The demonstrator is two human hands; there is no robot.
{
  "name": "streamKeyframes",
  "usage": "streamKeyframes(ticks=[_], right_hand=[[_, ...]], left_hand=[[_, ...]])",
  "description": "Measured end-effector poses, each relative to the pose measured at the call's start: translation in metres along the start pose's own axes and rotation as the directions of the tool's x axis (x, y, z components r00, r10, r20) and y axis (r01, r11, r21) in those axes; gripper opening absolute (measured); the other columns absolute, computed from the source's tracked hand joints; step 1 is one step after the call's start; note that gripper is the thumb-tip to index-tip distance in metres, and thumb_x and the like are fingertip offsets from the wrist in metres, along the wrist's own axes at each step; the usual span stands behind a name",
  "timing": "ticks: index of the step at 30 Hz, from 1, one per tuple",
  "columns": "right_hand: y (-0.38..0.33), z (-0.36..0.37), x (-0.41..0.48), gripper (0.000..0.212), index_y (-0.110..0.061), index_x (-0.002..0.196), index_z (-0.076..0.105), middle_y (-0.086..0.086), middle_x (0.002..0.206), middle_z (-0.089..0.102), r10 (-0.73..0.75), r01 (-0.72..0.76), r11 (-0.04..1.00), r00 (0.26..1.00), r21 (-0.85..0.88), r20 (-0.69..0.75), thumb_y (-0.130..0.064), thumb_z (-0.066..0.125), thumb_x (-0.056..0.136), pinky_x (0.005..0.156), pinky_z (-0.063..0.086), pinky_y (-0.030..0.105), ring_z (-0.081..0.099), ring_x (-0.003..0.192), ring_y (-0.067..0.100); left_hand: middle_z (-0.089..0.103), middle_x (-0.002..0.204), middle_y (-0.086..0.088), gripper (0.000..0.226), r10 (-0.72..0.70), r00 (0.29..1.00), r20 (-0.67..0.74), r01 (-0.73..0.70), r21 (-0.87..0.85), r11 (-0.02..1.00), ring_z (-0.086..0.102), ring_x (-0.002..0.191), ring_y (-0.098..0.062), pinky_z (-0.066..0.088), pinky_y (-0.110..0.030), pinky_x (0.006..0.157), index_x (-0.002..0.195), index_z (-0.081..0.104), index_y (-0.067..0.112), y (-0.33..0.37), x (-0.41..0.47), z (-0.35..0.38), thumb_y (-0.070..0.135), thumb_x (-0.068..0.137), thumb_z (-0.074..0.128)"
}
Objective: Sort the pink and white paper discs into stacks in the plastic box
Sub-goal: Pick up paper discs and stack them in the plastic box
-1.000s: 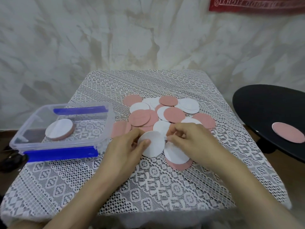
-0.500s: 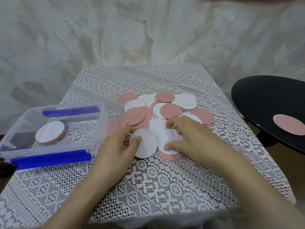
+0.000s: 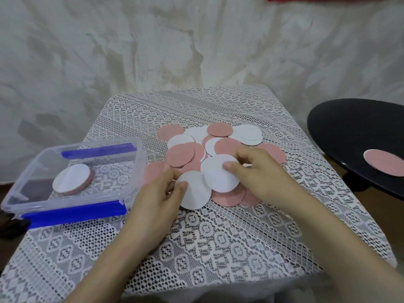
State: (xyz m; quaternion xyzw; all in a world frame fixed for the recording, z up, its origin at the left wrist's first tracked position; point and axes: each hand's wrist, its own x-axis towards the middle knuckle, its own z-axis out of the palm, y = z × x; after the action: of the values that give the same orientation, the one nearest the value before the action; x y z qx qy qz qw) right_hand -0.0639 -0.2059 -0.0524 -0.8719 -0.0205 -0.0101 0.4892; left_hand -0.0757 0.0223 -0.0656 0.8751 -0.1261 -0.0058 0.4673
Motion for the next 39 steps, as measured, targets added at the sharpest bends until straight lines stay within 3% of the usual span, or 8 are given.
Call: streamKeyframes(ticks=[5,9,14,17,25,33,36,39], right_hand=[[-0.007,0.015,-0.009,0.024,-0.016,0.078,0.057,0.007,0.073,0.061,0.061,-0.083,0.978,0.991,0.189,0.121,-0.023,0.077,0.089,0.045,0.053,0.027,0.066,0.056,0.014],[-0.006,0.025,-0.008,0.028,-0.021,0.081,0.058,0.003,0.071,0.062,0.008,-0.018,0.996,0.995,0.093,0.101,-0.038,0.081,0.081,0.061,0.060,0.050,0.062,0.060,0.017],[-0.010,0.021,-0.010,0.018,-0.023,0.083,0.063,-0.001,0.070,0.066,-0.028,0.025,0.999,0.997,0.039,0.069,-0.036,0.075,0.088,0.067,0.061,0.041,0.064,0.059,0.009],[-0.006,0.005,-0.008,0.008,-0.032,0.091,0.065,-0.007,0.076,0.067,-0.014,0.034,0.972,0.996,-0.231,0.085,-0.037,0.072,0.090,0.068,0.055,0.035,0.061,0.066,0.007],[-0.013,-0.007,-0.020,0.066,-0.038,0.143,0.049,-0.010,0.123,0.064,0.103,0.010,0.850,0.977,-0.527,0.185,-0.047,0.076,0.084,0.095,0.050,0.035,0.061,0.110,0.017],[-0.006,-0.006,-0.016,0.034,-0.032,0.097,0.049,-0.016,0.078,0.054,0.028,0.034,0.876,0.992,-0.482,0.122,-0.041,0.078,0.082,0.064,0.040,0.031,0.052,0.073,0.003],[-0.003,-0.009,-0.015,0.029,-0.028,0.080,0.047,-0.015,0.065,0.054,-0.029,0.082,0.859,0.993,-0.505,0.113,-0.041,0.071,0.088,0.060,0.037,0.023,0.049,0.064,0.000],[0.007,-0.009,-0.013,0.032,-0.024,0.076,0.046,-0.008,0.065,0.058,-0.110,0.121,0.879,0.993,-0.462,0.051,-0.045,0.056,0.097,0.063,0.044,0.030,0.055,0.064,0.007]], left_hand=[[0.054,0.052,0.006,0.016,0.000,0.998,0.056,0.010,-0.173,0.985,0.044,0.043,-0.003,0.035,-0.012,0.045,0.101,0.064,0.027,0.008,-0.004,0.000,0.024,0.104,0.048],[0.059,0.056,0.003,0.017,0.010,0.992,0.127,0.015,-0.198,0.980,0.048,0.045,-0.004,0.036,-0.014,0.046,0.104,0.064,0.033,0.009,-0.007,-0.001,0.036,0.102,0.048],[0.062,0.063,0.011,0.006,-0.002,0.996,0.090,0.015,-0.142,0.990,0.054,0.052,-0.005,0.044,-0.018,0.050,0.102,0.064,0.032,0.006,-0.008,-0.002,0.031,0.099,0.058],[0.061,0.060,0.018,0.009,-0.029,0.998,0.059,0.036,-0.125,0.991,0.053,0.050,0.000,0.042,-0.013,0.048,0.103,0.063,0.030,0.006,-0.008,-0.004,0.026,0.101,0.055],[0.061,0.062,0.031,0.017,-0.006,0.998,0.067,0.012,-0.085,0.996,0.055,0.054,0.003,0.040,-0.009,0.048,0.107,0.062,0.035,0.009,-0.011,-0.006,0.022,0.102,0.052],[0.067,0.081,0.033,0.029,-0.010,1.000,0.021,0.011,-0.042,0.999,0.058,0.064,0.006,0.043,-0.012,0.059,0.121,0.065,0.045,0.003,-0.010,-0.005,0.029,0.099,0.057],[0.067,0.065,0.011,0.030,0.000,1.000,-0.008,0.000,-0.035,0.999,0.053,0.055,-0.002,0.044,-0.019,0.056,0.122,0.064,0.048,0.000,-0.008,-0.005,0.030,0.098,0.057],[0.066,0.066,0.022,0.030,-0.004,1.000,-0.011,0.003,-0.023,1.000,0.056,0.057,0.000,0.041,-0.013,0.055,0.124,0.064,0.046,0.000,-0.007,-0.004,0.030,0.100,0.055]])
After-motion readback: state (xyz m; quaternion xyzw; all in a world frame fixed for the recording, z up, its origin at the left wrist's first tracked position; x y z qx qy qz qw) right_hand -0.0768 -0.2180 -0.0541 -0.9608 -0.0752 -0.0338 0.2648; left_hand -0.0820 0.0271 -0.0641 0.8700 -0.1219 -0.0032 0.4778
